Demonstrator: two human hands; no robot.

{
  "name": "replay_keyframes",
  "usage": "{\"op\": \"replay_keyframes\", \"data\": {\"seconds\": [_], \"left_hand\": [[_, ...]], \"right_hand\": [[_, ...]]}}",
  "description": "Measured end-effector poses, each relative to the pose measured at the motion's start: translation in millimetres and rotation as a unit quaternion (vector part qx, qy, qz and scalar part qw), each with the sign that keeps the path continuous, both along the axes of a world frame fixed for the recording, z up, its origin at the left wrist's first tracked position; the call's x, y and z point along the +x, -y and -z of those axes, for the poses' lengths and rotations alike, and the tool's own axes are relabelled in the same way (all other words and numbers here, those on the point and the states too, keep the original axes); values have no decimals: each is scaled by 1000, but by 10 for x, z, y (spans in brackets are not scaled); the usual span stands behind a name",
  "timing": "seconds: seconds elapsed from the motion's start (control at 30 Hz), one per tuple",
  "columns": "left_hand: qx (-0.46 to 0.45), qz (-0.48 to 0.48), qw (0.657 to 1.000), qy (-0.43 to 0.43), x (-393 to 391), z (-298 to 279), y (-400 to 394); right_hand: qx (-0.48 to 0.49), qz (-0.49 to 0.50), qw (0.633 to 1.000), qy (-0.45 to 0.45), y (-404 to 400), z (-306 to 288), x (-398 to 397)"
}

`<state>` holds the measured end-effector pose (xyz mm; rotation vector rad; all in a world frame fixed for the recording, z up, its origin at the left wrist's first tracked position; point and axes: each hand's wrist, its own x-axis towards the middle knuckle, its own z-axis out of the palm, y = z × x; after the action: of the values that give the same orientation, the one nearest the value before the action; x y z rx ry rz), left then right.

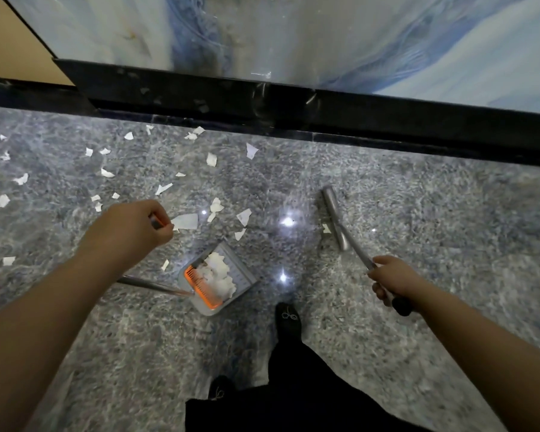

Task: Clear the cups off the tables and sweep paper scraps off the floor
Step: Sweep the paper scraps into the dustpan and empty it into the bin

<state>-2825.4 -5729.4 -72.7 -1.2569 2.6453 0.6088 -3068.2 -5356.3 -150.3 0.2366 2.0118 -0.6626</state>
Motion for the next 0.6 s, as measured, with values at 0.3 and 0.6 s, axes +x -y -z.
{"op": "replay_keyframes", "data": {"seconds": [0.3, 0.6], "left_hand": [[-28, -26, 999, 24, -118, -55, 12], [-15, -51, 999, 0, 121, 53, -1]], "right_hand": [[52, -132, 989, 39, 317, 203, -460], [21, -247, 967, 67, 1208, 118, 26]]}}
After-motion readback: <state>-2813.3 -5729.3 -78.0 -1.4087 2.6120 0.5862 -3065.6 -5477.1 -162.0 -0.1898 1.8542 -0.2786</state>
